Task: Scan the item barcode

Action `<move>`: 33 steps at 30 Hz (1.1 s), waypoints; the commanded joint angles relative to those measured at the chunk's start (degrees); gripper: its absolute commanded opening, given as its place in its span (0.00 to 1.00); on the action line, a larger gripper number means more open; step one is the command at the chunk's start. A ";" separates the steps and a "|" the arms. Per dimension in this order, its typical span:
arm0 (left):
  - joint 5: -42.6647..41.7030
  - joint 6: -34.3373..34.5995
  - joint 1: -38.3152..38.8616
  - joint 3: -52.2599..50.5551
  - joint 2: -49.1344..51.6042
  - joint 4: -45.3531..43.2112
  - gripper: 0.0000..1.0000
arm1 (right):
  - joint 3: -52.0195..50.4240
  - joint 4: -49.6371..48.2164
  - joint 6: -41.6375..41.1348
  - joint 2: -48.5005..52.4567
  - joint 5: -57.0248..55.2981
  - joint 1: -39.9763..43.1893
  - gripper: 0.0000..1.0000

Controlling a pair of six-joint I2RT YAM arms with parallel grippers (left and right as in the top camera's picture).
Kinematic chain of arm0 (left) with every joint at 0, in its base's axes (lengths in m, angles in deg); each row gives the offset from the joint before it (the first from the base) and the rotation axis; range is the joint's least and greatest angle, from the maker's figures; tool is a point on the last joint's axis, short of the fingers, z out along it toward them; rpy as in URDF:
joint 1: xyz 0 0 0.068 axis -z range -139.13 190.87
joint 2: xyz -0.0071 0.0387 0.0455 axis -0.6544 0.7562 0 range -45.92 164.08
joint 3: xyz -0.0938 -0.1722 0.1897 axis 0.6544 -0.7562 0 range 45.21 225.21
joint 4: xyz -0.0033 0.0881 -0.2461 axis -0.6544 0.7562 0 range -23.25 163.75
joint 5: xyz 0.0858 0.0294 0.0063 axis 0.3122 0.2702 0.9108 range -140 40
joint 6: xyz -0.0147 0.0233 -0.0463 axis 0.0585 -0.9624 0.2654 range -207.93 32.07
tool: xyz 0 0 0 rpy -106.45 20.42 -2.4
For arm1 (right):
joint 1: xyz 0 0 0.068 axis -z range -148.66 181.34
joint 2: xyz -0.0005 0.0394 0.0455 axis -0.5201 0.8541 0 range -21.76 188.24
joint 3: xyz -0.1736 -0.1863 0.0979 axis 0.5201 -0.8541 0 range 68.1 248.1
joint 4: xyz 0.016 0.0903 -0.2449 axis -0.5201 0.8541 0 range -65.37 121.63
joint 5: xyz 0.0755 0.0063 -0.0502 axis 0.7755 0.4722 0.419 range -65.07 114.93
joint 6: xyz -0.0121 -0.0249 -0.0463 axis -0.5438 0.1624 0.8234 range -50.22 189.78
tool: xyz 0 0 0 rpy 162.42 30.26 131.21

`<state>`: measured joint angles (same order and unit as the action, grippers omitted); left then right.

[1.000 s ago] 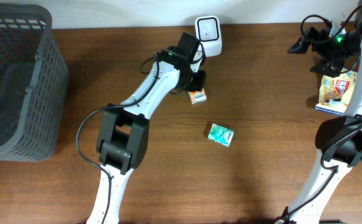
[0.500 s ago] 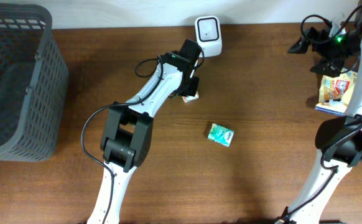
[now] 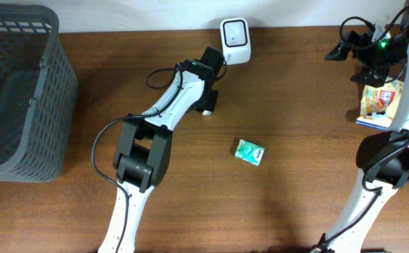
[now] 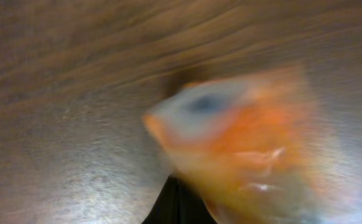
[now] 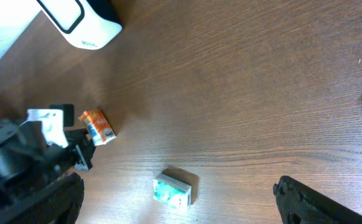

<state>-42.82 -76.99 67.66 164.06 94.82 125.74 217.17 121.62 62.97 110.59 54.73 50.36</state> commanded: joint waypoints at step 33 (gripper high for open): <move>2.73 2.27 -10.10 38.64 1.97 34.97 0.99 | 0.68 -5.05 -7.34 -0.63 7.48 -0.63 0.98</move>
<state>-40.54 -74.98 58.41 202.51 97.23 160.49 217.17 116.55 57.46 110.59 55.41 50.36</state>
